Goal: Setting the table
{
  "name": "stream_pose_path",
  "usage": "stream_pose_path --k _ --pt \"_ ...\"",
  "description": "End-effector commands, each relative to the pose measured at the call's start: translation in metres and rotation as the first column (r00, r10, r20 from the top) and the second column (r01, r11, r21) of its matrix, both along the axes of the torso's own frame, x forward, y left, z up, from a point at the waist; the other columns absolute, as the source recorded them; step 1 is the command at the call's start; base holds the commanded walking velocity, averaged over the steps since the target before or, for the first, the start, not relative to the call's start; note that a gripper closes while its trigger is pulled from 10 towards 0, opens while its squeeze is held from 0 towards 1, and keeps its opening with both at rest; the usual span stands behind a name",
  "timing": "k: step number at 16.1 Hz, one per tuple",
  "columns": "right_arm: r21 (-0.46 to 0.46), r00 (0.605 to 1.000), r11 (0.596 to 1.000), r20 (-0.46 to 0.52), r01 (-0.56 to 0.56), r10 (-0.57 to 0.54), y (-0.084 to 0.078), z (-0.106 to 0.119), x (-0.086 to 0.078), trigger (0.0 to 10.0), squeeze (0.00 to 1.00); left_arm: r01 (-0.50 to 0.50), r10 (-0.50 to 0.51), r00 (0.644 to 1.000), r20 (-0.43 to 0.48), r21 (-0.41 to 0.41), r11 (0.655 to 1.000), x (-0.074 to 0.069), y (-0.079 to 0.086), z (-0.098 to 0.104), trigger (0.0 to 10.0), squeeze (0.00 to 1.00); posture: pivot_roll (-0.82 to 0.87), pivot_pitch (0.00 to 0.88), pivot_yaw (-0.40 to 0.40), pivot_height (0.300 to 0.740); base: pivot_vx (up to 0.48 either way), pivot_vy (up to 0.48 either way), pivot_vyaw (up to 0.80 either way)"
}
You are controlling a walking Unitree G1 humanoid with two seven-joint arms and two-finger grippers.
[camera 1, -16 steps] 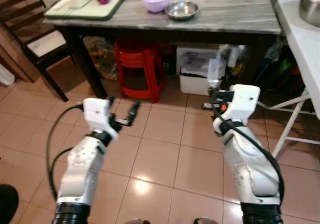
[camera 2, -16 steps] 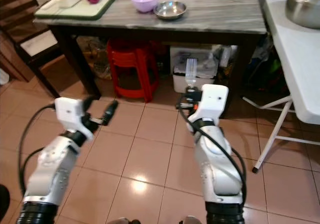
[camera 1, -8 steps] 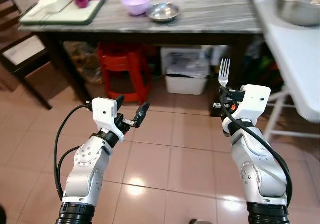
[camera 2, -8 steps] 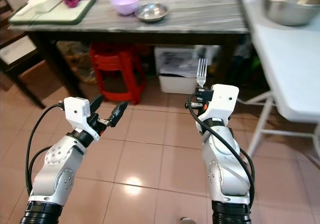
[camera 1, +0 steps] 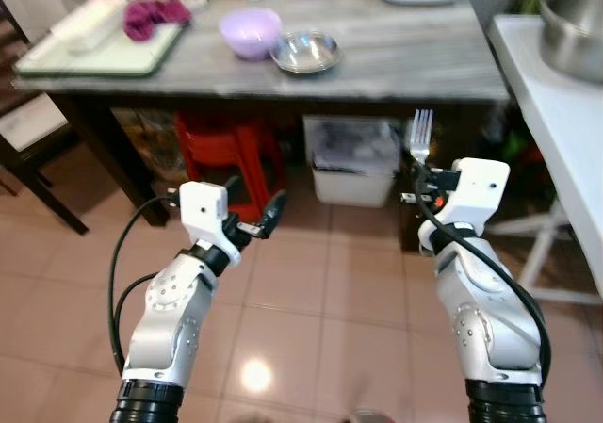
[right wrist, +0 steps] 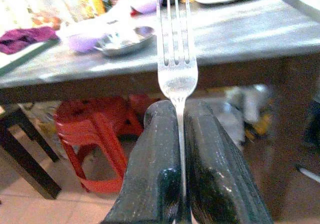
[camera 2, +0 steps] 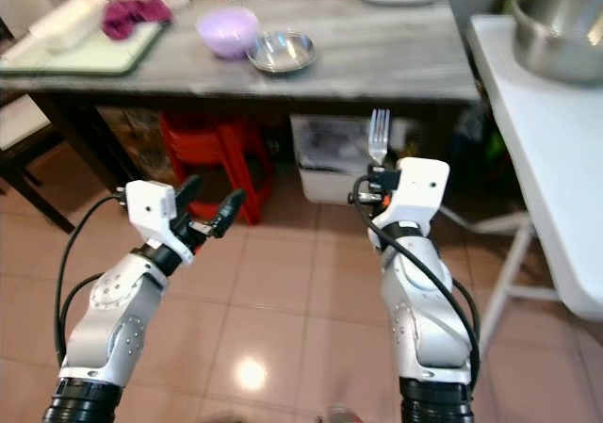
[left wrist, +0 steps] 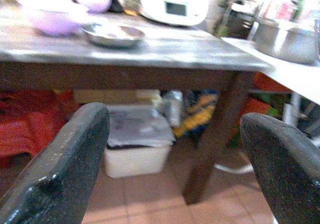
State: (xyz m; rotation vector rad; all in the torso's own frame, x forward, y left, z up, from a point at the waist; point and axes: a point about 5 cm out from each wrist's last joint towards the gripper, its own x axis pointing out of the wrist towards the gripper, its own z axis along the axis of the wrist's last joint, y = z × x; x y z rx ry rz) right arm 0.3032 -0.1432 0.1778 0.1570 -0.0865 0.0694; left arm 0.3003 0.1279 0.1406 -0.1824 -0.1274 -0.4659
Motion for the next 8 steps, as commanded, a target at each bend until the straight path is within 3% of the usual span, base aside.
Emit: stream_pose_path --k 1,8 --pt "0.009 1.0 1.0 0.011 -0.027 0.027 0.0089 0.0032 -0.0005 10.0 0.0 -0.028 0.028 1.0 -0.01 0.008 1.0 -0.0016 0.01 -0.0027 10.0 0.0 -0.17 0.151 0.075 0.74 0.48 0.0 0.0" --pt "0.01 1.0 1.0 0.014 -0.024 0.024 0.0082 0.0033 -0.0013 10.0 0.0 -0.023 0.023 1.0 -0.012 0.005 1.0 -0.0014 0.0077 -0.0029 10.0 0.0 -0.17 0.153 0.075 0.74 0.48 0.0 0.0"
